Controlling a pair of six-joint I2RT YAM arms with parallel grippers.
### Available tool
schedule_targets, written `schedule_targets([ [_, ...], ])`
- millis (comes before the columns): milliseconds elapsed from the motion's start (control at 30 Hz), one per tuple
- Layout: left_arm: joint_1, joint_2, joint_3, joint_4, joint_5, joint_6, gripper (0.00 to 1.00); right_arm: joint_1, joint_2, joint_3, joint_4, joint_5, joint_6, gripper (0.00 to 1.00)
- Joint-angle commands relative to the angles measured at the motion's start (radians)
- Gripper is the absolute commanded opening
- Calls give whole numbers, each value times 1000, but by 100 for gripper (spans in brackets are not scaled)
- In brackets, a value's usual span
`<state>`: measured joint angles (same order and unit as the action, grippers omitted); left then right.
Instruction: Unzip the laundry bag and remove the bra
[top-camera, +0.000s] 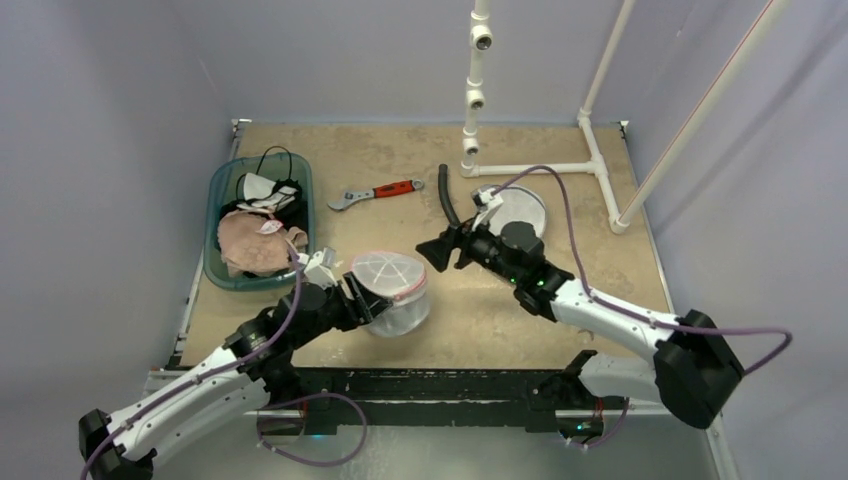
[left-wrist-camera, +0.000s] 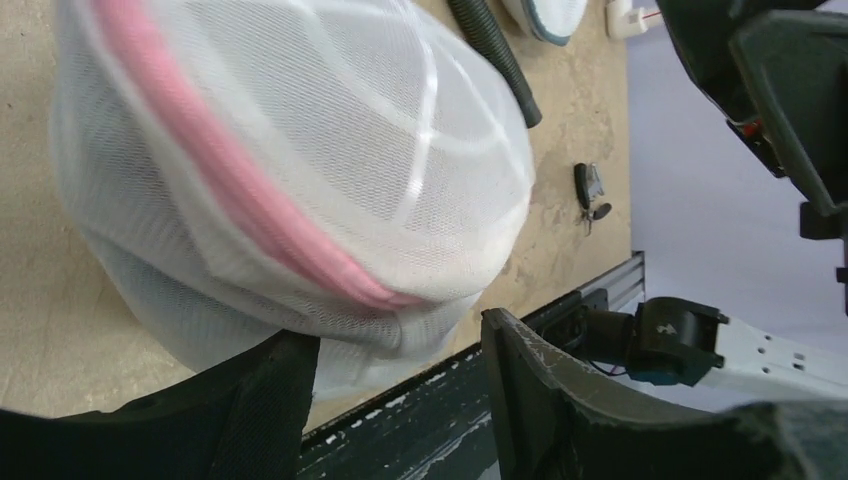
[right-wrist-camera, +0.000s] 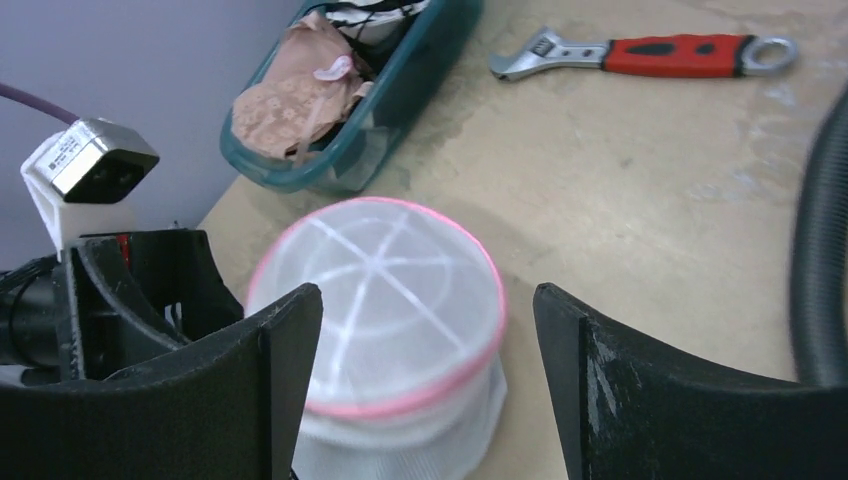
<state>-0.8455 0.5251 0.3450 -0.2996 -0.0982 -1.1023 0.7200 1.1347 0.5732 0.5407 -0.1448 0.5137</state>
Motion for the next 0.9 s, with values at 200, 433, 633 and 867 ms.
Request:
schedule_targets([
  [200, -3, -167, 141, -207, -68, -31, 65, 130, 77, 55, 36, 95, -2, 81],
  [433, -2, -235, 122, -248, -76, -198, 65, 128, -111, -28, -68, 120, 51, 82],
  [633, -2, -127, 152, -300, -42, -129, 64, 128, -250, -112, -149, 95, 89, 82],
  [867, -3, -148, 157, -372, -53, -133, 63, 130, -335, -188, -145, 40, 126, 81],
])
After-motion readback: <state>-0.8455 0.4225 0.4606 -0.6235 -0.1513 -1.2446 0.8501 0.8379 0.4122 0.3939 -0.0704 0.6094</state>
